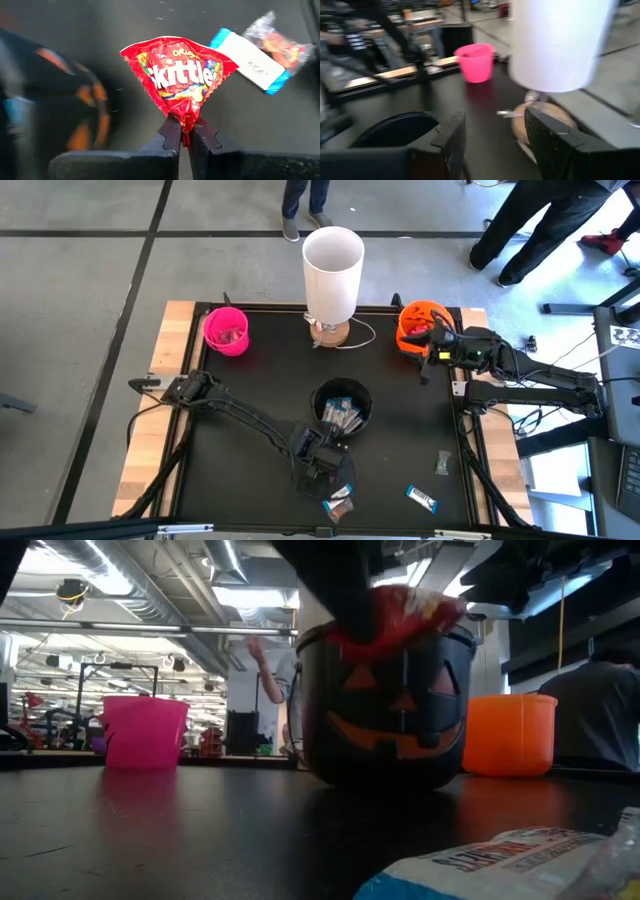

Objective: Sort candy
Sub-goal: Put the red candy pack into the orange bucket

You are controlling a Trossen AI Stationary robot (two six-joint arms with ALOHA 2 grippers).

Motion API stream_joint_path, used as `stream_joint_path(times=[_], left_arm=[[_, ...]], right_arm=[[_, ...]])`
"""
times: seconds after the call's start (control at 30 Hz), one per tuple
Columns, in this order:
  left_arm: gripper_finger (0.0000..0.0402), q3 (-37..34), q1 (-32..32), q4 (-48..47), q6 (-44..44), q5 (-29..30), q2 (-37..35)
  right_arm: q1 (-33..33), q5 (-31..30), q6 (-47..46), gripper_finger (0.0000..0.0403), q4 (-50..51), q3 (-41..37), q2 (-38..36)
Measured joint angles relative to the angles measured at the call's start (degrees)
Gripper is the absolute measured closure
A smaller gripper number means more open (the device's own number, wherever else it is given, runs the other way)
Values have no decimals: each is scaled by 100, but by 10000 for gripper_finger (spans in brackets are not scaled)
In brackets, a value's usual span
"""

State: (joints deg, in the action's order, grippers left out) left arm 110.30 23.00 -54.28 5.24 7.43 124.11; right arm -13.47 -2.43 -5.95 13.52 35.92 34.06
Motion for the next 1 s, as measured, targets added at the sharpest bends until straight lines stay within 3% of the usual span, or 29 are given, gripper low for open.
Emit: stream_joint_path(times=[0.2,0.4,0.63,0.8,1.0], left_arm=[[396,666,-116,-789,-506,914,-11],[396,1372,-492,-958,-1148,1773,-11],[396,2085,-1190,-809,-1684,1901,-16],[395,2132,-1760,-203,-1897,1898,-24],[395,2129,-2284,-99,-1671,1906,-24]], right_arm=[[0,1283,-24,210,-20,0,37],[0,1547,-20,210,-45,-1,116],[0,1558,-12,210,-170,-2,214],[0,1465,-766,210,-598,-2,545],[-8,1662,-946,210,-914,-2,1100]])
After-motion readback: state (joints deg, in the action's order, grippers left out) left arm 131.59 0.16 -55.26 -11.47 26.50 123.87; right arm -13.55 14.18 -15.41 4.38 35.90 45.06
